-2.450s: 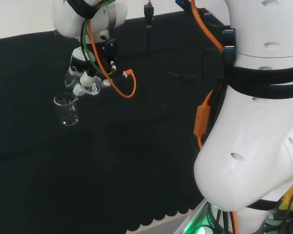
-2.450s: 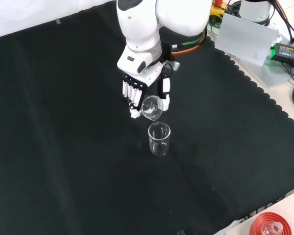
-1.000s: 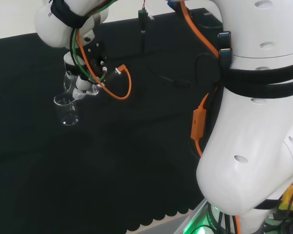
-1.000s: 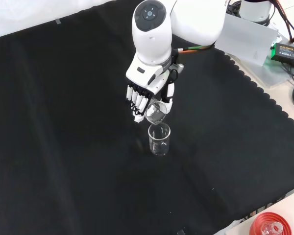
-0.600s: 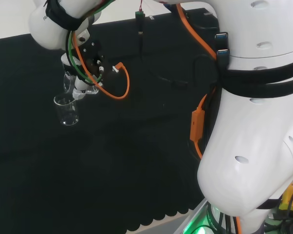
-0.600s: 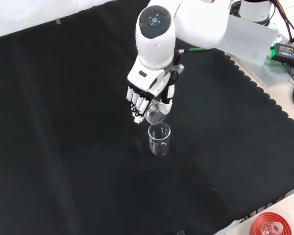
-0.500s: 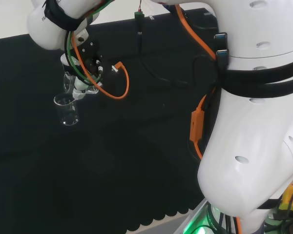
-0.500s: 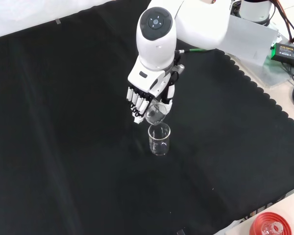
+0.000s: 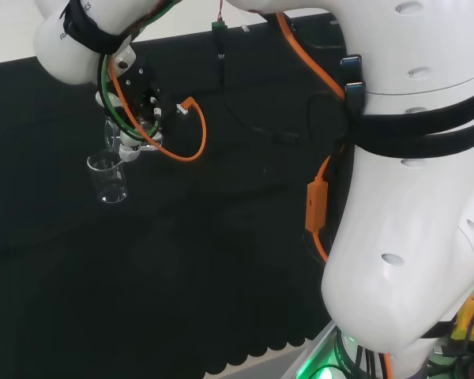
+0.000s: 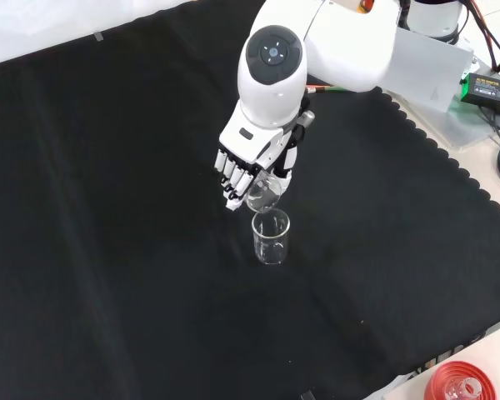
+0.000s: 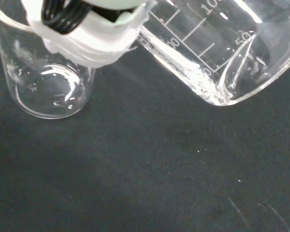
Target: Pour the water from the handheld beaker into the one on the table.
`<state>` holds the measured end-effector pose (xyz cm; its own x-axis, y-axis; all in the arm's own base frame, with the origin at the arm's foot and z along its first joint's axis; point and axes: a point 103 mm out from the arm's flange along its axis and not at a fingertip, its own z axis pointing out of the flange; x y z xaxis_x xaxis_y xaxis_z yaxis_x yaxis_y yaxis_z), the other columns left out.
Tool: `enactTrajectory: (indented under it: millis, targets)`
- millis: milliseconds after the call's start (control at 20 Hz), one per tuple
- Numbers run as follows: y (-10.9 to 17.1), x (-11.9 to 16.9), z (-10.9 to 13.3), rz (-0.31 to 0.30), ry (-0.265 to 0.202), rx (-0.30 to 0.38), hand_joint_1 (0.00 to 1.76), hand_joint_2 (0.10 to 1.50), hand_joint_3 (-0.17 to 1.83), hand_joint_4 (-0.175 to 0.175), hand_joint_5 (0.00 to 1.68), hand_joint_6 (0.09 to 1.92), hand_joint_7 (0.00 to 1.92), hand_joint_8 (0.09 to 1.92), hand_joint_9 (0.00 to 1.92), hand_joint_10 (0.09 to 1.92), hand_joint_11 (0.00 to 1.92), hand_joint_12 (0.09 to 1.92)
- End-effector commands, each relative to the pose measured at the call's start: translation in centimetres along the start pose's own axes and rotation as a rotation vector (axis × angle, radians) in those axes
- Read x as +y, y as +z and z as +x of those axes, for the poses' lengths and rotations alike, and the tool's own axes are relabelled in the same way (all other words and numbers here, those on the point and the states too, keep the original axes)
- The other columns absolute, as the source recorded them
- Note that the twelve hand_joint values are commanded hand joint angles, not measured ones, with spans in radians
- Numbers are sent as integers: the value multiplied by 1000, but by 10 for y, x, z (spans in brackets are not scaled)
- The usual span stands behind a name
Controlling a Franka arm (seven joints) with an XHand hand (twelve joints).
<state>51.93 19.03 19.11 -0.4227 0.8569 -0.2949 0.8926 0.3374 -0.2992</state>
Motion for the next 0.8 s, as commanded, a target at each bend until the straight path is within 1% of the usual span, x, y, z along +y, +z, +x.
enactTrajectory:
  millis: [50, 450, 500, 600, 800]
  targets:
    - [-1, 0, 1, 11, 3, -27, 1425, 1007, -175, -175, 1475, 94, 1576, 87, 1408, 286, 1090, 923]
    - [-2, -2, 1, 26, 6, -52, 1425, 1006, -175, -175, 1474, 97, 1576, 87, 1414, 271, 1093, 915]
    - [0, -4, -4, 21, 6, -42, 1425, 1006, -175, -175, 1473, 97, 1576, 87, 1416, 269, 1094, 914]
    - [0, -4, -5, 25, 8, -47, 1425, 1006, -175, -175, 1473, 98, 1576, 87, 1418, 264, 1095, 912]
    - [-5, -1, 3, 33, 1, -68, 1425, 1006, -175, -175, 1473, 99, 1575, 87, 1422, 258, 1097, 910]
